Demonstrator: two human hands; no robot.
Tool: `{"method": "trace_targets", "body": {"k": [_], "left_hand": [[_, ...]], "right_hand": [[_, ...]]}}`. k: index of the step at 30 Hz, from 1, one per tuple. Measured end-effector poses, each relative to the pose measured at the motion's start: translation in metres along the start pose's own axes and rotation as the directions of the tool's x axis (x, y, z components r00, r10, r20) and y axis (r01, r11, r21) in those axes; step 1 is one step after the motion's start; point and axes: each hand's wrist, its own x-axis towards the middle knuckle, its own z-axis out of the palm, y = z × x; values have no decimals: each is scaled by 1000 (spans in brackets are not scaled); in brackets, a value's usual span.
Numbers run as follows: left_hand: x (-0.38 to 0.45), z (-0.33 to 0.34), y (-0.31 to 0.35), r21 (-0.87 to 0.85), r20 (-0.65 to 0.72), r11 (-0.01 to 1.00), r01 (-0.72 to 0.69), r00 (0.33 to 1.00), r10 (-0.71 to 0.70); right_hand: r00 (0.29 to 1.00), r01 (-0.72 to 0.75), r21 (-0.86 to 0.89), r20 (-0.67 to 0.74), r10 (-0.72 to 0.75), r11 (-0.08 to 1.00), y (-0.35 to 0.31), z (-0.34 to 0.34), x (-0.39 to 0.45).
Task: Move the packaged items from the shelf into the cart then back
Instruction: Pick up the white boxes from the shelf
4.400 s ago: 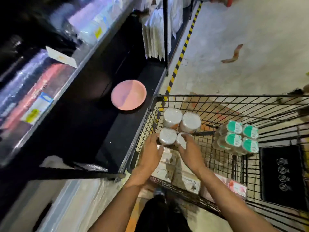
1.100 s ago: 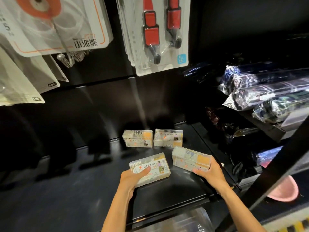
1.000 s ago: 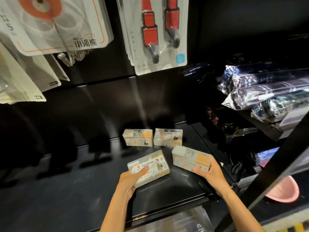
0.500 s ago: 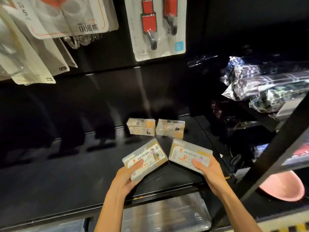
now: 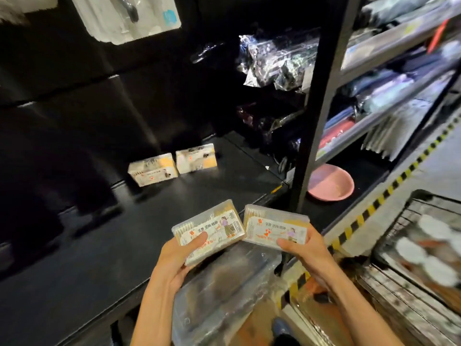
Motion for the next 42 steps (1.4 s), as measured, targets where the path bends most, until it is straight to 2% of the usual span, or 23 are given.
{"method": "trace_targets", "body": {"k": [3, 8, 15, 20, 24, 27, 30, 36, 42], "left_hand": [[-7, 25, -19, 74, 140, 997, 29, 989, -39], [-12, 91, -52, 231, 342, 972, 37, 933, -116], [-18, 203, -98, 389, 520, 921, -6, 827, -214], [-18, 298, -142, 510, 572, 857, -79, 775, -269], [-23, 377, -182, 573, 584, 809, -128, 756, -294], [-23, 427, -211, 604, 576, 789, -116, 747, -331], [-12, 464, -238, 663, 524, 745, -73, 756, -391], [33, 507, -280, 804, 417, 589, -85, 786, -456], [88, 520, -320, 926, 316, 353, -133, 783, -536]], "right_hand": [[989, -4, 7, -145, 5, 1000, 8, -38, -44], [921, 22, -39, -389, -35, 999, 11, -110, -110], [779, 25, 72, -627, 25, 997, 17, -208, -179], [693, 13, 155, -713, 102, 988, 28, -292, -209], [643, 27, 221, -751, 153, 975, 36, -370, -220], [589, 10, 230, -788, 181, 973, 42, -428, -224], [568, -11, 232, -799, 197, 973, 50, -473, -228], [609, -121, 296, -732, 306, 948, 76, -522, -211], [639, -297, 360, -614, 464, 885, 112, -532, -165]]}}
